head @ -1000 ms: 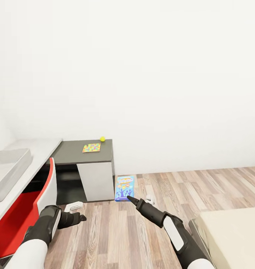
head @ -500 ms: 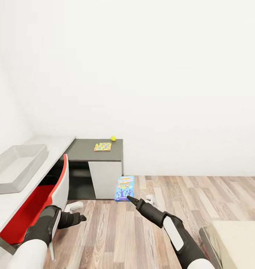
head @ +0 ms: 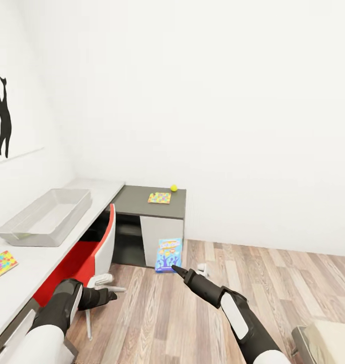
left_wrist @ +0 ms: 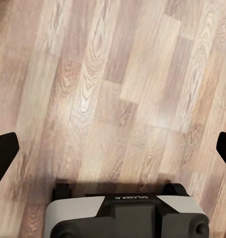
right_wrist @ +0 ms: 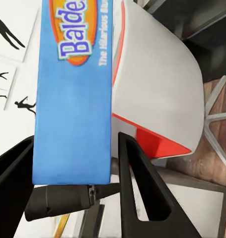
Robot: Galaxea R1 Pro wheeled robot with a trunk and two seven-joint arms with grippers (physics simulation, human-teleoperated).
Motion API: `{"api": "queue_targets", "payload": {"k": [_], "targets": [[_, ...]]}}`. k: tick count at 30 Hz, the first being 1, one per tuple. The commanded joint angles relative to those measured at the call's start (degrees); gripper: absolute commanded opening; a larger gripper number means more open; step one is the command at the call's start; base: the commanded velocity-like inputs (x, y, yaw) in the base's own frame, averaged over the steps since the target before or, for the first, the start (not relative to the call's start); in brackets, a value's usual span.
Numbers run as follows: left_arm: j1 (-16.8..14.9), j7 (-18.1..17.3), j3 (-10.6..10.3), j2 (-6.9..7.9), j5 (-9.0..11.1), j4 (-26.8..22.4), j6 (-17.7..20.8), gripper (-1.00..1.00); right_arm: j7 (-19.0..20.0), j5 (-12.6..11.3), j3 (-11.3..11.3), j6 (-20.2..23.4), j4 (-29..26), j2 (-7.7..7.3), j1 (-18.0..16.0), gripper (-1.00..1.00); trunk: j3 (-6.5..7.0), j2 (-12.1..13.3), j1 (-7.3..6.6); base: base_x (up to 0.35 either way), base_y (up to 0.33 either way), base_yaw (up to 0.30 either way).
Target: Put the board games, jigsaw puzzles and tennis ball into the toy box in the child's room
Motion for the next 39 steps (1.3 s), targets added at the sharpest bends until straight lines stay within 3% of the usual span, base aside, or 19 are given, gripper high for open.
{"api": "queue_targets", "payload": {"k": [1, 7, 16, 23, 32, 39], "targets": [[-0.07, -0.55, 0.21, -0.06, -0.62, -0.05, -0.28, 1.00, -0.07, -0.66, -0.02, 0.51, -0.06, 0.00, -0.04, -1.00, -0.10, -0.12, 0.04, 0.098, -0.016, 0.282], [-0.01, -0.86, 0.21, -0.12, -0.62, -0.03, -3.08, 1.00, -0.05, -0.66, -0.02, 0.51, -0.10, 0.00, -0.05, -1.00, 0.03, -0.12, 0.04, 0.124, -0.090, 0.282], [0.02, -1.01, 0.21, -0.17, -0.62, -0.02, -3.41, 1.00, -0.05, -0.65, -0.02, 0.51, -0.06, 0.00, -0.02, -1.00, 0.24, -0.12, 0.04, 0.017, -0.014, 0.282], [0.02, -0.64, 0.13, -1.33, -0.71, -0.02, -3.34, 1.00, -0.05, -0.66, -0.02, 0.51, -0.06, -0.02, -0.04, -1.00, 0.37, -0.12, 0.04, 0.001, -0.001, 0.271], [0.02, -0.57, 0.12, -1.57, -0.78, -0.02, -3.33, 1.00, -0.01, -0.66, -0.10, 0.43, 0.03, -0.07, -0.02, -1.00, 0.38, -0.12, 0.04, 0.000, 0.000, 0.044], [0.02, -0.59, 0.05, -1.57, -0.80, -0.02, -3.33, 1.00, -1.21, -0.73, -0.02, -2.62, 0.28, -0.07, -0.03, -1.00, 0.38, -0.12, 0.04, 0.000, 0.000, 0.001]]}}
